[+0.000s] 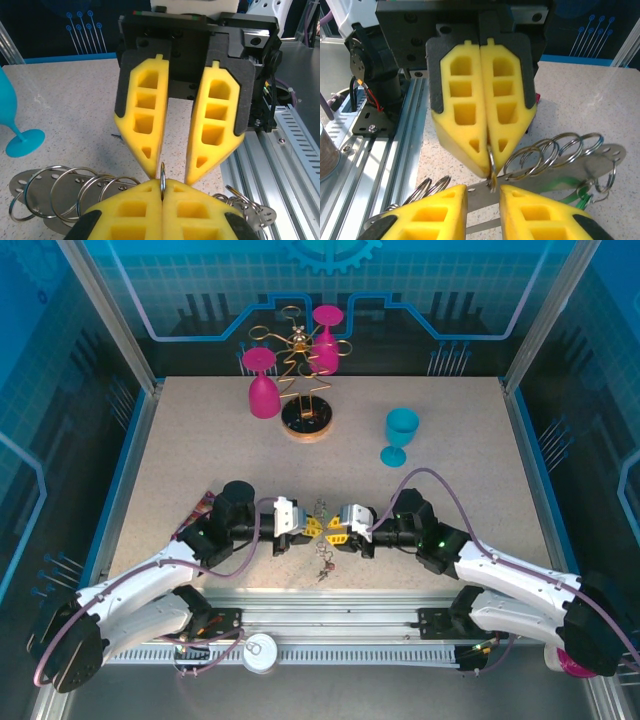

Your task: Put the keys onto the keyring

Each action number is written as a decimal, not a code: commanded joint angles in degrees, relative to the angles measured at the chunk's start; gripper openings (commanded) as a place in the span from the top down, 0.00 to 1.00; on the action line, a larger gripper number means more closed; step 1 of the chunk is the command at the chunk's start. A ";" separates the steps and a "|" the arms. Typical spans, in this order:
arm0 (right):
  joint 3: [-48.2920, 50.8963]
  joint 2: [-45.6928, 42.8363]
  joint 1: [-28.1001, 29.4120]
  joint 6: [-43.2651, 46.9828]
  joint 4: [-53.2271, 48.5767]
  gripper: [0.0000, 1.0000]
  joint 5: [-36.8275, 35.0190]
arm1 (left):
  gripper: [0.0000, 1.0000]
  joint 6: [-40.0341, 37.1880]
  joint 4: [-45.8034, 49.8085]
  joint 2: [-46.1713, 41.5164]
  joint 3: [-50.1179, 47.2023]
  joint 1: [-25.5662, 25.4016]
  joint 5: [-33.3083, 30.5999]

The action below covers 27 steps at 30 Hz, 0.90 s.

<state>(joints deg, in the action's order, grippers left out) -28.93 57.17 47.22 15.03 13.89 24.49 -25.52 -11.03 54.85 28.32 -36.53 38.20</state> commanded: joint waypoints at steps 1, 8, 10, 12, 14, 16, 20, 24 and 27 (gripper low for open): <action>0.37 -1.07 -0.25 -0.02 2.83 0.76 0.26 | 1.00 -0.62 -0.82 -0.71 0.21 0.02 3.36; -0.73 -0.16 0.12 1.24 1.92 0.80 0.65 | 1.00 -1.29 0.28 -0.59 0.68 -0.05 4.20; -1.28 0.44 0.20 1.58 1.93 0.83 1.22 | 1.00 -1.33 0.41 -0.56 0.93 0.03 4.43; -1.72 1.05 0.40 1.68 1.86 0.87 1.51 | 1.00 -1.29 0.72 -0.53 1.17 0.02 4.89; -2.04 1.40 0.37 1.85 1.92 0.95 2.04 | 1.00 -1.29 1.48 -0.44 1.53 0.02 5.15; -2.11 1.45 0.39 1.85 1.92 1.00 2.39 | 1.00 -1.17 2.00 -0.52 1.66 0.04 4.69; -1.63 0.38 0.17 1.35 1.93 1.00 1.77 | 0.73 -0.04 3.03 -1.34 1.25 -0.03 0.97; -0.72 -0.47 -0.61 -0.27 2.14 1.00 2.37 | 0.57 1.20 3.51 -3.34 0.11 0.07 -1.46; -0.01 -0.87 -0.87 -1.10 2.56 1.00 2.57 | 0.56 2.27 5.05 -5.44 -0.61 0.15 -3.48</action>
<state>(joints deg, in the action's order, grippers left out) -29.02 57.65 47.11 15.38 14.46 26.02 -24.38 -7.70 51.62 28.32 -36.53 36.80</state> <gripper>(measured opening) 0.062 0.438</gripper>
